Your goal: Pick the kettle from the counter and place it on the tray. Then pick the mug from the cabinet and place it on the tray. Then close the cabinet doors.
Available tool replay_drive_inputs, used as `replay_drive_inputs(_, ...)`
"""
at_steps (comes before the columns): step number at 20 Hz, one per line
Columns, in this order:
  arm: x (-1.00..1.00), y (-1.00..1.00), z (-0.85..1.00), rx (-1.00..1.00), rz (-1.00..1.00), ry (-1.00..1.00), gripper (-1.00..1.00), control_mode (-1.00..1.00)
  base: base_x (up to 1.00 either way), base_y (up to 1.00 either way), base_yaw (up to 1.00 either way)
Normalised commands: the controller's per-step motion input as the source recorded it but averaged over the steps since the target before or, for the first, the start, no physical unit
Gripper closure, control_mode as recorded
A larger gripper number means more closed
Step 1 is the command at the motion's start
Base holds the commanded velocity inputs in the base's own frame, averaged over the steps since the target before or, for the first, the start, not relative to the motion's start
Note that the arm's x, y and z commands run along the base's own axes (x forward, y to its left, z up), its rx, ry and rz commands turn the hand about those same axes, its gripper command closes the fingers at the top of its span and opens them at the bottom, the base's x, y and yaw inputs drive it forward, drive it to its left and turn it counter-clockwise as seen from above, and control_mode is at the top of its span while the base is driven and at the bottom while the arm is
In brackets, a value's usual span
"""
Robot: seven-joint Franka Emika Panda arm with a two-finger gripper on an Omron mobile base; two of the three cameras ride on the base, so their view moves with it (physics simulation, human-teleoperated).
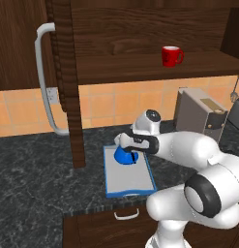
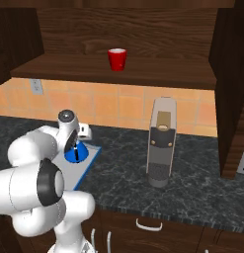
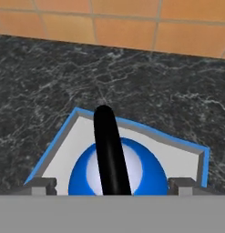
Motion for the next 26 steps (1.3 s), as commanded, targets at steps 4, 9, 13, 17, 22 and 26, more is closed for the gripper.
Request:
replay_drive_inputs(4,-0.52,0.03,0.01,0.0,0.0,-0.01,-1.0,-1.0,0.0,0.0,0.0)
replay_drive_inputs(9,-0.59,0.0,0.51,-0.05,-0.04,-0.2,-1.0,-1.0,0.0,0.0,0.0)
replay_drive_inputs(13,-0.5,-0.03,0.79,-0.03,-0.08,-0.12,-1.0,-1.0,0.0,0.0,0.0)
replay_drive_inputs(17,-0.44,-0.12,0.88,0.0,-0.06,-0.01,-1.0,-1.0,0.0,0.0,0.0)
replay_drive_inputs(22,-0.38,-0.34,0.82,0.0,-0.06,0.0,-1.0,-1.0,0.0,0.0,0.0)
replay_drive_inputs(26,-0.44,-0.52,0.74,0.02,-0.01,0.0,-1.0,-1.0,0.0,0.0,0.0)
